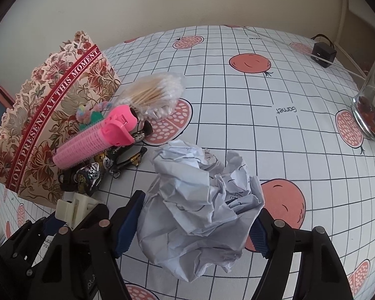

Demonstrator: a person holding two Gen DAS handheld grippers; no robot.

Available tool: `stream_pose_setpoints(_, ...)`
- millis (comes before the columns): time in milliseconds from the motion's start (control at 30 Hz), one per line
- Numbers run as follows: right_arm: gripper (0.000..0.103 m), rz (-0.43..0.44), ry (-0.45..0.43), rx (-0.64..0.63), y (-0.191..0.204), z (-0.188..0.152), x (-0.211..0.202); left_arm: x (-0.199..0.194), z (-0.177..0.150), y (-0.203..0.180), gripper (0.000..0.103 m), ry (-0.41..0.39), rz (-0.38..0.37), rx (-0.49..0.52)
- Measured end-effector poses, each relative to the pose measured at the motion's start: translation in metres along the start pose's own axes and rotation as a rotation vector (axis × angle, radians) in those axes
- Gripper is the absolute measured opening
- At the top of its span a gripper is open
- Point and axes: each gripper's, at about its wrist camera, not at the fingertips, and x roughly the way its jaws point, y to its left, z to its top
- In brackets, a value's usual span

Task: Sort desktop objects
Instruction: 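Grasp the crumpled white paper with the right tool while the left tool grasps the white hair clip, then lift the crumpled paper and hair clip and carry both over the pink box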

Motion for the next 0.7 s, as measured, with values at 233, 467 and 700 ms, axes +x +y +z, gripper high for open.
stream_pose_setpoints(233,0.077,-0.017,0.016,0.029,0.0005,-0.0021,-0.0037,-0.0034,-0.0001,0.0060,0.051,0.006,-0.004,-0.001)
stream_pose_setpoints(467,0.076,-0.031,0.028,0.060,0.0012,-0.0014,-0.0037,-0.0052,-0.0013,0.0072,0.051,0.011,-0.010,-0.001)
stream_pose_setpoints(700,0.076,-0.043,0.045,0.111,-0.0011,0.0010,-0.0031,-0.0052,-0.0007,0.0085,0.051,0.014,-0.026,-0.020)
